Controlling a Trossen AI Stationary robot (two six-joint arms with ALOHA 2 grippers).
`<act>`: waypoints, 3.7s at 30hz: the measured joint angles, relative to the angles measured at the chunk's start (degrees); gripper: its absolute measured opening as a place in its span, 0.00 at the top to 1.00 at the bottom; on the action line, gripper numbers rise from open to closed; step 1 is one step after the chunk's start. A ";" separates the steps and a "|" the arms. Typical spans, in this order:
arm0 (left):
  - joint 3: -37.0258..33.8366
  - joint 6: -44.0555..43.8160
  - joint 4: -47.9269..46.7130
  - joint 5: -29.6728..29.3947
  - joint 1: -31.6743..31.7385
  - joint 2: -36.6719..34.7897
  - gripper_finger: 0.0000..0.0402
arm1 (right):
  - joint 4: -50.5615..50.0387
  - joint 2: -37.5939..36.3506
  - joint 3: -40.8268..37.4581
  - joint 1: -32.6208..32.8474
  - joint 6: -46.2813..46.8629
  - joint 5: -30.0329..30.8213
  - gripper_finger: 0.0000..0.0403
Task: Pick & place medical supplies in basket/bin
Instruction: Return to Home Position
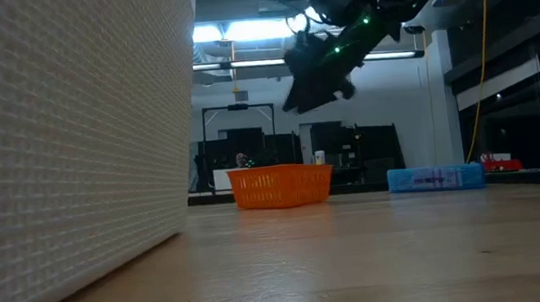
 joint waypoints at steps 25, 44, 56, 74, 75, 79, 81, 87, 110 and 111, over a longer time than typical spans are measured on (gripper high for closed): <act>-53.63 26.88 39.44 41.69 1.77 -41.21 0.42 | 7.87 -21.42 -0.54 6.92 -19.85 -39.86 0.48; -73.60 30.08 45.49 35.43 1.69 -60.96 0.42 | 27.00 -56.41 -35.80 6.81 -10.31 -31.08 0.48; -80.82 30.21 51.78 32.42 1.84 -62.60 0.42 | 17.47 -66.21 -40.81 14.99 -15.24 -15.04 0.48; -89.80 30.53 61.73 33.32 1.84 -63.15 0.42 | 19.92 -93.89 -58.72 14.99 -16.88 -11.51 0.48; -90.62 30.48 62.49 33.04 1.83 -63.15 0.42 | 19.87 -93.85 -58.91 14.99 -16.88 -11.50 0.48; -91.00 30.64 63.53 32.20 1.81 -63.19 0.42 | 19.02 -93.85 -59.69 14.99 -15.66 -11.50 0.48; -90.96 30.61 63.57 30.53 1.83 -63.27 0.42 | 19.07 -93.88 -59.65 14.99 -14.84 -11.50 0.48; -90.91 29.47 63.53 30.89 1.84 -62.75 0.42 | 16.12 -93.88 -59.63 14.99 -12.45 -10.07 0.48; -104.80 26.48 73.15 50.47 1.86 -63.45 0.41 | 12.93 -93.87 -59.63 14.99 -13.69 -12.00 0.48; -104.77 26.14 72.46 51.81 1.88 -63.49 0.42 | 12.36 -93.85 -59.63 14.99 -13.67 -12.68 0.48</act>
